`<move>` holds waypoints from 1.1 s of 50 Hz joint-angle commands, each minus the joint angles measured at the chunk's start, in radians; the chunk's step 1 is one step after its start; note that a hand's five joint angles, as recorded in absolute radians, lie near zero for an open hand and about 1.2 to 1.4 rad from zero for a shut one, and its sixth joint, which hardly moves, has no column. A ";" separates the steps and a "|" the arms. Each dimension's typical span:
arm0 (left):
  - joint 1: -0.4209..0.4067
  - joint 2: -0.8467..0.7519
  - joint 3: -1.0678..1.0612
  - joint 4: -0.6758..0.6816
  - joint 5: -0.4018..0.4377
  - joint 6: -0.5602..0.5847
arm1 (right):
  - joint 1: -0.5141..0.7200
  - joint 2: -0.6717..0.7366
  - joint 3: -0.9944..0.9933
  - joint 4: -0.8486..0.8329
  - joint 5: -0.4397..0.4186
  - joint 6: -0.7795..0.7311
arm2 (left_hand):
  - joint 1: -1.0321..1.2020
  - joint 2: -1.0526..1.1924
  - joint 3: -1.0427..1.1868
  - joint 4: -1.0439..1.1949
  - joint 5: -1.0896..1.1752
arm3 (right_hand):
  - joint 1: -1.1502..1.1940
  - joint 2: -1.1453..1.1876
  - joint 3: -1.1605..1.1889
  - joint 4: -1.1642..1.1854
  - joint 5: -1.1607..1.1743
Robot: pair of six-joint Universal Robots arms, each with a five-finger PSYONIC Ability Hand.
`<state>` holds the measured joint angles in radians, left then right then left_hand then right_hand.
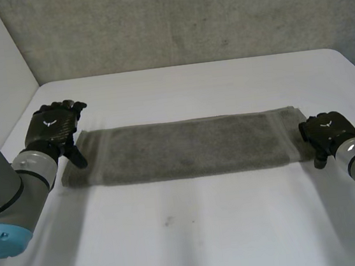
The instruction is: Fold the towel.
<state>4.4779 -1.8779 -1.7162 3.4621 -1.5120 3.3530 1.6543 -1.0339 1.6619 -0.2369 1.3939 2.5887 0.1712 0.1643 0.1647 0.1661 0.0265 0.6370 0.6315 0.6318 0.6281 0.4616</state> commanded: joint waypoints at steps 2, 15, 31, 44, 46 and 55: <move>-0.002 -0.001 -0.014 0.000 -0.001 0.000 | 0.001 0.037 -0.022 -0.016 0.002 -0.009 | 0.003 0.010 0.010 0.008 -0.027 | 0.232 0.237 0.237 0.241 0.233; -0.002 -0.001 -0.025 0.002 -0.001 0.000 | -0.204 -0.006 -0.074 -0.009 0.050 -0.044 | 0.003 0.010 0.010 0.008 -0.027 | 0.759 0.765 0.764 0.768 0.760; -0.002 -0.001 -0.028 0.003 -0.004 0.000 | -0.104 -0.100 -0.211 0.021 0.048 -0.147 | 0.003 0.010 0.010 0.008 -0.027 | 0.759 0.765 0.764 0.768 0.760; -0.002 -0.001 -0.037 0.006 -0.005 0.000 | 0.554 0.085 -0.393 0.022 0.037 -0.127 | 0.003 0.010 0.010 0.008 -0.027 | 0.759 0.765 0.764 0.768 0.760; 0.000 -0.001 -0.040 0.015 -0.005 0.000 | 0.608 0.123 -0.410 0.019 0.037 -0.128 | 0.003 0.010 0.010 0.008 -0.027 | 0.759 0.765 0.764 0.768 0.760; -0.002 -0.001 -0.043 0.025 -0.005 0.000 | 0.759 0.279 -0.476 0.039 0.043 -0.130 | 0.003 0.010 0.010 0.008 -0.027 | 0.759 0.765 0.764 0.768 0.760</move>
<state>4.4769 -1.8790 -1.7583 3.4823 -1.5171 3.3532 2.3672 -0.8282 1.2040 -0.2140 1.4354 2.4621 0.1712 0.1643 0.1647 0.1660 0.0265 1.3199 1.3347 1.3330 1.3413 1.1635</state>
